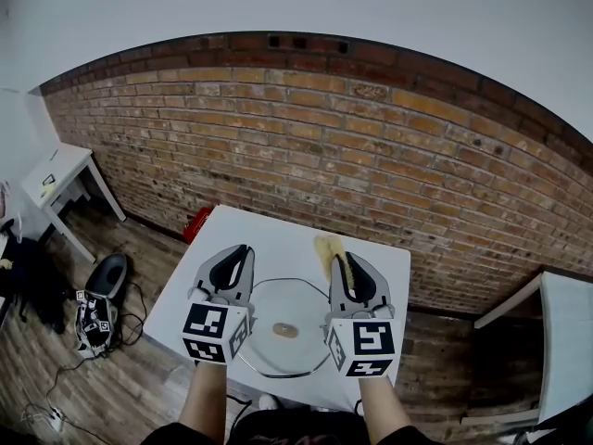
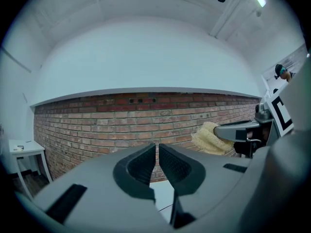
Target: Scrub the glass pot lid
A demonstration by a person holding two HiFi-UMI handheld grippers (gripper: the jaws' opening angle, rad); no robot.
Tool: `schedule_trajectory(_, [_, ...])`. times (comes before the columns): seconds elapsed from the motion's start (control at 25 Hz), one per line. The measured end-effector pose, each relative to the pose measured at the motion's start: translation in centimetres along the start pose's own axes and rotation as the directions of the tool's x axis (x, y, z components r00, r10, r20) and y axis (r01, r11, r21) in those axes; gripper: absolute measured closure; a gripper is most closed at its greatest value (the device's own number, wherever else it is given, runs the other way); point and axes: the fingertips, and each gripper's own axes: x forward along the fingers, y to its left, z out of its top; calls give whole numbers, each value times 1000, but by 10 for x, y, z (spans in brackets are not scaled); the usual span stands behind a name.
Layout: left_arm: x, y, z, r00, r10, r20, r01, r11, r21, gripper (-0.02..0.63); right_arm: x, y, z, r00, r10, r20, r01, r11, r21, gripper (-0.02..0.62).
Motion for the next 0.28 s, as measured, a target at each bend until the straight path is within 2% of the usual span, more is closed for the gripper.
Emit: schedule_trajectory(0.28, [0, -1, 2, 1000, -2, 0, 2, 1000, -1, 581, 0, -1, 3, 1000, -2, 2, 2, 1000, -2, 540])
